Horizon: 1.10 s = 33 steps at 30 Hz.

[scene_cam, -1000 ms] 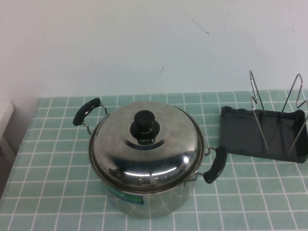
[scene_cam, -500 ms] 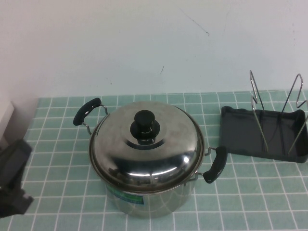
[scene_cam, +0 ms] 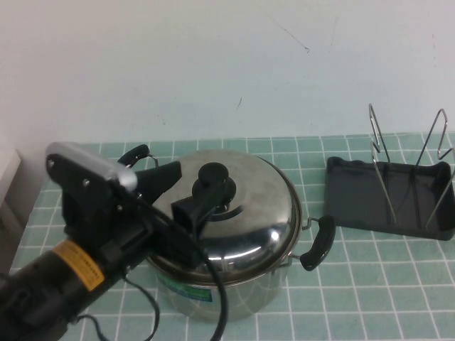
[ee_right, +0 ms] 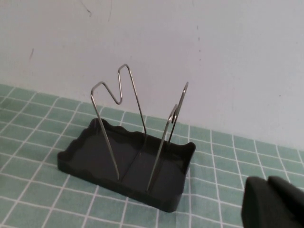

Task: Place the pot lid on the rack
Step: Open the pot, then hand over the pot lid

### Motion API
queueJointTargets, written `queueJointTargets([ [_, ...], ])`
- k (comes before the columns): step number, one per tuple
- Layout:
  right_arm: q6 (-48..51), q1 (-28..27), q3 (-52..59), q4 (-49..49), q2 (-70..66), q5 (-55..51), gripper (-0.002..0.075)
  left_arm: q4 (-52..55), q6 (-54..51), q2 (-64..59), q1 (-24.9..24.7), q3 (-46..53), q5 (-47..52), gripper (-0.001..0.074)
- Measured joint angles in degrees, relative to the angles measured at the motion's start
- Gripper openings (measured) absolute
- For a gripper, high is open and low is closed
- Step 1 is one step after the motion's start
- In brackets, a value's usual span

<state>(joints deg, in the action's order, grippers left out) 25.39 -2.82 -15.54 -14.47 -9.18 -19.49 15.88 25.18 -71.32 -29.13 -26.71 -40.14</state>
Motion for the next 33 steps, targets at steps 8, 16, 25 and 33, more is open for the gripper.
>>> queueJointTargets([
  [8, 5.49, 0.0, 0.0, -5.37, 0.0, -0.68, -0.0002, -1.76, -9.2, -13.54, 0.0, -9.54, 0.8, 0.0625],
  [16, 5.9, 0.03, 0.0, -5.96, 0.0, -1.02, -0.0002, -14.46, -10.98, -21.02, -0.04, -13.17, -1.84, 0.0577],
  [25, 5.9, 0.03, 0.0, -6.09, 0.0, -0.83, -0.0002, -15.88, -14.0, -21.4, -0.13, -13.17, -9.37, 0.0312],
  [33, 7.93, 0.13, -0.65, -14.14, 0.0, -1.4, -0.0002, -10.92, -5.42, -19.88, -0.13, -13.17, -21.73, 0.0312],
])
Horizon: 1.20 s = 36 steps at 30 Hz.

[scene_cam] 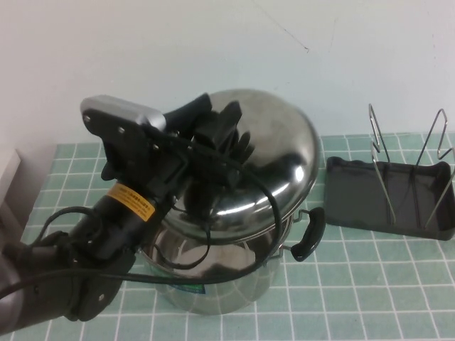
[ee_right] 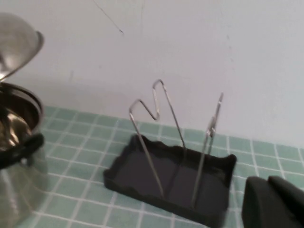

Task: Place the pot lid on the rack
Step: Hand over the pot lid

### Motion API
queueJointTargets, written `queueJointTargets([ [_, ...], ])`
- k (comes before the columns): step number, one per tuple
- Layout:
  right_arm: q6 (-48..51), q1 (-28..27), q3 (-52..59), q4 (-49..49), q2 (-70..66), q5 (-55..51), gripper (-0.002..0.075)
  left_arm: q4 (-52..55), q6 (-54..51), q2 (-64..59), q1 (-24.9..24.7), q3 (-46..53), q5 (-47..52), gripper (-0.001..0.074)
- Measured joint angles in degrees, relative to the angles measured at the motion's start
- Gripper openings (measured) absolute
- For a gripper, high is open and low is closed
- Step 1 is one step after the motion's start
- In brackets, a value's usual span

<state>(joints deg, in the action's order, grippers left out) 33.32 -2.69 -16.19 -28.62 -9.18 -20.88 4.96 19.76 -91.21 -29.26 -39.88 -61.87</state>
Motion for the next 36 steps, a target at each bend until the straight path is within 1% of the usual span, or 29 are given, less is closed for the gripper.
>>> queueJointTargets([
  [2, 5.61, 0.0, -1.7, -7.17, 0.0, -1.57, -0.0002, 0.85, 5.5, 1.59, -0.44, -0.54, -1.01, 0.0312],
  [3, 10.27, 0.0, -2.99, -12.42, 0.0, -2.91, -0.0002, 1.25, 7.98, 2.4, -0.79, -1.05, -1.31, 0.0312],
  [7, 31.22, 0.0, -7.48, -39.38, -0.49, -11.19, -0.0002, 2.06, 11.97, 4.65, -3.46, -4.32, -1.94, 0.0312],
  [8, 35.72, 0.0, -7.84, -44.86, -0.88, -13.0, -0.0002, 2.31, 12.37, 5.08, -4.86, -5.78, -2.1, 0.0312],
  [10, 41.24, 0.0, -8.26, -56.74, -1.55, -16.19, -0.0002, 2.53, 12.87, 5.15, -6.97, -8.22, -2.24, 0.0312],
  [11, 42.63, 0.0, -8.4, -60.94, -1.79, -16.85, -0.0001, 2.66, 12.97, 5.15, -8.38, -9.58, -2.24, 0.0312],
  [13, 44.27, 0.0, -8.5, -65.14, -2.26, -17.11, 0.0022, 2.78, 12.97, 5.15, -11.29, -11.95, -2.24, 0.0312],
  [15, 44.82, 0.0, -8.5, -66.7, -2.75, -17.37, 0.0101, 2.9, 12.97, 5.15, -13.87, -14.49, -2.24, 0.0312],
  [16, 44.43, 0.0, -8.5, -67.08, -2.87, -17.62, 0.0169, 3.05, 12.97, 5.15, -14.76, -15.47, -2.31, 0.0312],
  [20, 38.95, 0.0, -8.5, -67.73, -3.32, -17.93, 0.0492, 3.05, 13.0, 5.15, -18.02, -19.03, -2.99, 0.0312],
  [22, 37.34, 0.0, -8.5, -67.85, -3.98, -18.11, 0.0582, 3.48, 13.0, 5.15, -19.43, -19.95, -3.13, 0.0312],
  [23, 36.37, 0.0, -8.5, -67.85, -4.62, -18.35, 0.0608, 4.01, 13.0, 5.15, -20.1, -20.41, -3.13, 0.0312],
  [26, 32.29, 0.0, -8.5, -67.85, -6.44, -19.21, 0.0627, 5.59, 13.0, 5.15, -21.98, -21.05, -2.52, 0.0312],
  [29, 29.29, 0.0, -9.36, -67.85, -8.44, -19.32, 0.0603, 7.43, 12.45, 5.15, -23.34, -21.05, -0.77, 0.0312],
  [34, 28.14, 0.0, -13.05, -67.85, -10.83, -20.71, 0.0507, 10.37, 12.07, 4.8, -23.92, -21.05, 0.72, 0.0312],
  [36, 28.03, 0.0, -14.79, -67.85, -11.38, -20.86, 0.0444, 10.79, 12.33, 4.44, -23.92, -21.05, 0.47, 0.0312],
])
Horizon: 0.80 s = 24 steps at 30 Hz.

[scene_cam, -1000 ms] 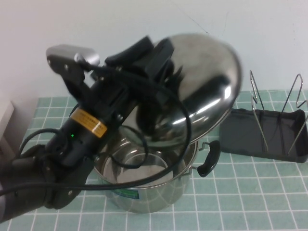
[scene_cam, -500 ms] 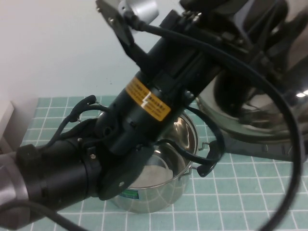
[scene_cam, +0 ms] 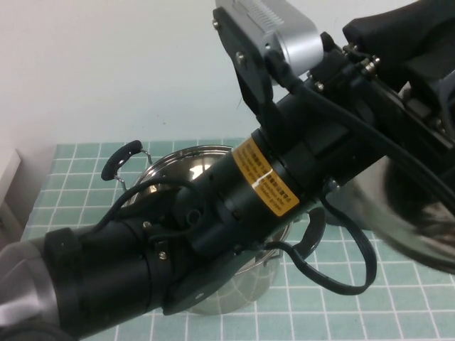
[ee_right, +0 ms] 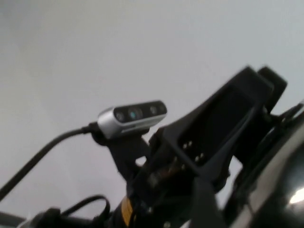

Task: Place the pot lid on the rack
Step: Hand over the pot lid

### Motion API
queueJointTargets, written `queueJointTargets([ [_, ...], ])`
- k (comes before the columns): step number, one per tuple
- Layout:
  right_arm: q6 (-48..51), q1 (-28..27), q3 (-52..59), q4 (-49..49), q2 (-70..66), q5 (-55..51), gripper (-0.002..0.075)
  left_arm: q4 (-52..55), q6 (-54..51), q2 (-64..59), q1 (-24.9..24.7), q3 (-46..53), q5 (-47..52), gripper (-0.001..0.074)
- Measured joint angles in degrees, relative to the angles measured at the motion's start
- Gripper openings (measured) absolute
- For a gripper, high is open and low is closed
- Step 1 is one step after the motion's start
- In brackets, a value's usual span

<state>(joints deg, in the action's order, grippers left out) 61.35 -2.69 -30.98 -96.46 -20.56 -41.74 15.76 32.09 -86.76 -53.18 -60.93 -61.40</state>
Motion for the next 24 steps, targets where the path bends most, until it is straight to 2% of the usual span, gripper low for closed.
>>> queueJointTargets([
  [2, 0.23, 0.0, -0.99, 0.0, -0.45, 0.49, 0.0339, 0.45, 0.28, 0.08, 0.0, -0.03, -0.49, 0.0312],
  [5, 0.18, 0.12, -1.35, -0.28, -0.47, 0.91, 0.0136, 1.27, 0.41, -0.03, 0.0, -0.12, -1.16, 0.0312],
  [6, 0.27, 0.13, -1.49, -0.49, -0.58, 0.4, 0.0107, 1.51, 0.5, -0.17, 0.0, -0.12, -1.16, 0.0312],
  [18, 3.12, 0.21, -1.71, -0.8, -1.9, 0.28, 0.0083, 2.81, 1.77, -0.56, 0.0, -0.5, 4.69, 0.0326],
  [20, 4.6, 0.21, -1.71, -0.8, -1.9, 1.77, 0.0038, 3.53, 1.77, -0.66, 0.1, -0.5, 7.5, 0.0416],
  [22, 5.33, 0.21, -1.71, -0.27, -2.3, 4.06, 0.0024, 3.52, 1.9, -0.66, 0.1, -0.5, 9.71, 0.0519],
  [24, 6.14, 0.21, -1.71, -0.1, -2.42, 5.69, 0.0023, 3.28, 0.87, -0.43, 0.1, -0.5, 11.15, 0.0584],
])
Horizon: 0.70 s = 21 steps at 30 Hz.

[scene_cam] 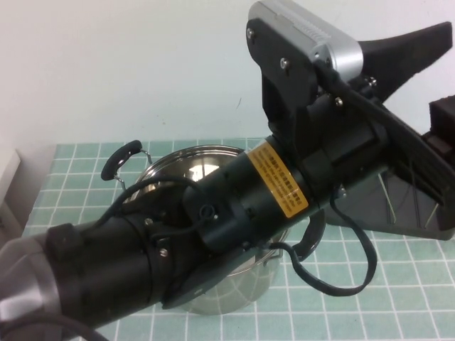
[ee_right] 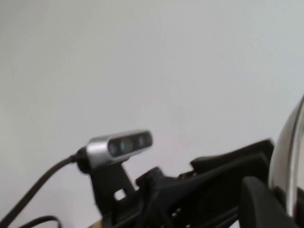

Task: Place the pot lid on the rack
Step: Hand over the pot lid, then place the pot lid on the pot rack

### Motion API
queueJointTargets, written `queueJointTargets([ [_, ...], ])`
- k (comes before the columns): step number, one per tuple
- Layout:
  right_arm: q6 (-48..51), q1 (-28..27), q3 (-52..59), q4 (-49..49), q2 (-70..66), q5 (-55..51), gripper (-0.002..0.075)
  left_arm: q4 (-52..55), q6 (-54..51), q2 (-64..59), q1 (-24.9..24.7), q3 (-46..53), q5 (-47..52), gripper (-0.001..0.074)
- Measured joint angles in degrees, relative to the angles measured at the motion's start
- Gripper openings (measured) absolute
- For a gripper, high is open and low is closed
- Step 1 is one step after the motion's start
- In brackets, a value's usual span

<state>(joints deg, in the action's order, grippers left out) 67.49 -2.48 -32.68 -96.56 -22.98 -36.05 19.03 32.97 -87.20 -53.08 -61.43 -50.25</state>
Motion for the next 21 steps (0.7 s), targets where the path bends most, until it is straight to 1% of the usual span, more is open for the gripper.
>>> queueJointTargets([
  [2, 0.26, 0.0, 0.0, 0.0, 0.0, 1.14, 0.0023, -0.36, -2.69, 0.81, 0.0, 0.0, 1.86, 0.059],
  [3, 0.26, 0.0, 0.0, 0.0, -0.13, 1.51, 0.0023, -0.48, -4.41, 1.5, 0.0, 0.0, 3.1, 0.0576],
  [5, 0.34, 0.0, 0.0, -0.1, -0.76, 1.96, 0.0023, -0.75, -6.79, 3.23, 0.4, 0.0, 5.74, 0.0519],
  [7, 0.34, 0.0, 0.0, -0.1, -2.37, 2.24, 0.0022, -1.1, -8.41, 5.97, 1.32, 0.0, 11.41, 0.0409],
  [8, 0.21, 0.0, 0.0, -0.1, -3.59, 2.24, 0.0022, -1.35, -8.68, 7.17, 1.73, 0.0, 14.31, 0.0335],
  [10, -0.18, 0.0, 0.0, -0.1, -6.36, 2.33, 0.0022, -1.8, -9.11, 10.43, 2.61, 0.0, 23.21, 0.0168],
  [11, -0.27, 0.0, -0.04, -0.1, -8.18, 2.46, 0.0022, -1.95, -9.32, 11.77, 3.05, 0.0, 28.15, 0.0111],
  [12, -0.31, 0.0, -0.37, -0.1, -10.2, 2.6, 0.0022, -1.95, -9.32, 13.09, 3.34, 0.0, 32.05, 0.0078],
  [13, -0.41, 0.0, -0.87, -0.1, -11.95, 2.6, 0.0022, -1.95, -9.32, 14.93, 3.75, 0.13, 37.46, 0.005],
  [14, -0.41, 0.0, -1.58, -0.1, -14.22, 2.6, 0.0022, -2.04, -9.4, 16.08, 4.01, 0.27, 39.94, 0.0036],
  [15, -0.41, 0.0, -2.52, -0.1, -16.59, 2.5, 0.0022, -2.17, -9.4, 17.36, 4.14, 0.7, 44.65, 0.0024],
  [17, -0.41, 0.0, -5.32, -0.1, -21.55, 1.37, 0.0022, -2.3, -9.4, 19.2, 4.37, 1.66, 50.25, 0.0011],
  [19, -0.41, 0.0, -8.36, -0.1, -26.29, -0.23, 0.0022, -2.38, -9.52, 20.78, 4.38, 3.02, 54.26, 0.0005],
  [21, -0.51, 0.0, -12.71, -0.1, -31.57, -2.53, 0.0022, -2.38, -9.52, 21.59, 4.38, 4.78, 56.08, 0.0004],
])
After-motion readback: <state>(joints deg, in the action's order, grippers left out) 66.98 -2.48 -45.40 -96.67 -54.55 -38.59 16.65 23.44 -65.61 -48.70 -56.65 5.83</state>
